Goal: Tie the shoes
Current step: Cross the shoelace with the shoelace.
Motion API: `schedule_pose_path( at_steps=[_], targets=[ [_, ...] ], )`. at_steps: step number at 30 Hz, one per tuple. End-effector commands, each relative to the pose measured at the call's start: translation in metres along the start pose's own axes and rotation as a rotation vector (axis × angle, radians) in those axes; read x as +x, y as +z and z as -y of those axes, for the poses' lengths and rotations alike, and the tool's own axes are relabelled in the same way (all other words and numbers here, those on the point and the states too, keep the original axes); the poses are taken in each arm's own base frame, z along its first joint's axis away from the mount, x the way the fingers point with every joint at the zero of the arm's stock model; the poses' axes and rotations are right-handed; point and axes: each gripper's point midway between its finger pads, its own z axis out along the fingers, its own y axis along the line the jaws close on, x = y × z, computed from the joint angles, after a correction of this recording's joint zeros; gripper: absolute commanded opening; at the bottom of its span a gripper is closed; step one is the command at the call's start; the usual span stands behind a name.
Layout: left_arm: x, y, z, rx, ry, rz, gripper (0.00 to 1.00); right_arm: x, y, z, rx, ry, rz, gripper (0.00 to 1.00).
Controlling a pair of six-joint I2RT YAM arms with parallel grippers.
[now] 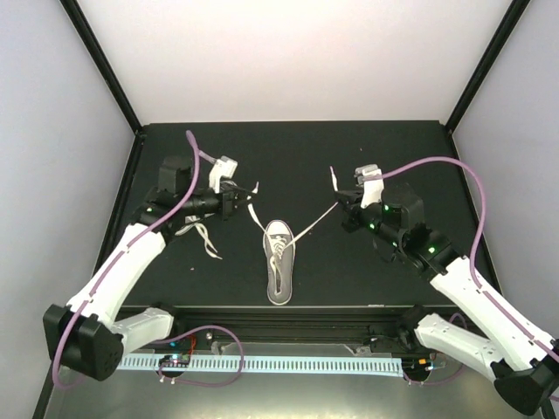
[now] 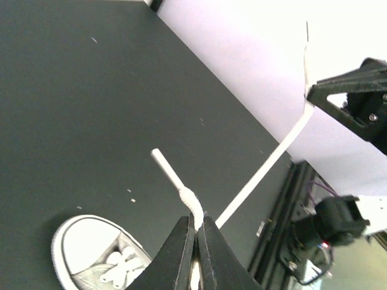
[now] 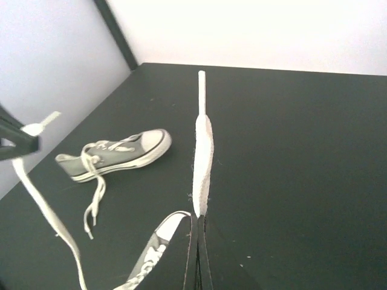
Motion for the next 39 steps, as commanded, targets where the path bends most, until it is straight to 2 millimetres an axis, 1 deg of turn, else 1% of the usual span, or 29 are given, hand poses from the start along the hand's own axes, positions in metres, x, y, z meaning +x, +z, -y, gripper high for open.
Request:
schedule_pose_path(
  at_steps=[1, 5, 7, 9, 10, 14, 16, 18, 21, 29, 34, 37, 39],
  targets=[
    [0.022, 0.02, 0.029, 0.199, 0.046, -0.1, 0.06, -0.012, 0.003, -0.034, -0.186, -0.033, 0.026, 0.02],
    [0.036, 0.04, 0.056, 0.29, 0.135, -0.172, 0.08, -0.014, 0.004, -0.068, -0.378, -0.04, 0.003, 0.02],
    [0.041, 0.051, 0.06, 0.313, 0.155, -0.206, 0.08, -0.015, 0.003, -0.081, -0.453, -0.036, -0.012, 0.02],
    [0.042, 0.058, 0.064, 0.323, 0.177, -0.22, 0.08, -0.017, 0.003, -0.088, -0.491, -0.032, -0.009, 0.02],
    [0.046, 0.066, 0.061, 0.325, 0.171, -0.242, 0.08, -0.017, 0.004, -0.089, -0.502, -0.03, -0.007, 0.02],
    [0.051, 0.084, 0.067, 0.354, 0.193, -0.284, 0.09, -0.021, 0.008, -0.093, -0.519, -0.009, -0.001, 0.02],
    [0.054, 0.093, 0.066, 0.343, 0.204, -0.295, 0.09, -0.022, 0.009, -0.095, -0.53, 0.002, 0.003, 0.02],
    [0.054, 0.1, 0.065, 0.334, 0.208, -0.303, 0.1, -0.024, 0.01, -0.095, -0.535, 0.015, 0.009, 0.02],
    [0.055, 0.106, 0.07, 0.35, 0.215, -0.316, 0.11, -0.024, 0.013, -0.092, -0.516, 0.032, 0.012, 0.02],
    [0.066, 0.11, 0.078, 0.383, 0.24, -0.336, 0.14, -0.023, 0.022, -0.08, -0.443, 0.072, 0.014, 0.02],
    [0.067, 0.108, 0.073, 0.347, 0.252, -0.304, 0.11, -0.019, 0.029, -0.062, -0.332, 0.114, 0.006, 0.02],
    [0.061, 0.105, 0.066, 0.28, 0.253, -0.274, 0.08, -0.019, 0.028, -0.059, -0.317, 0.117, 0.006, 0.02],
    [0.055, 0.101, 0.062, 0.253, 0.25, -0.247, 0.07, -0.018, 0.026, -0.057, -0.308, 0.116, 0.009, 0.02]
  ],
)
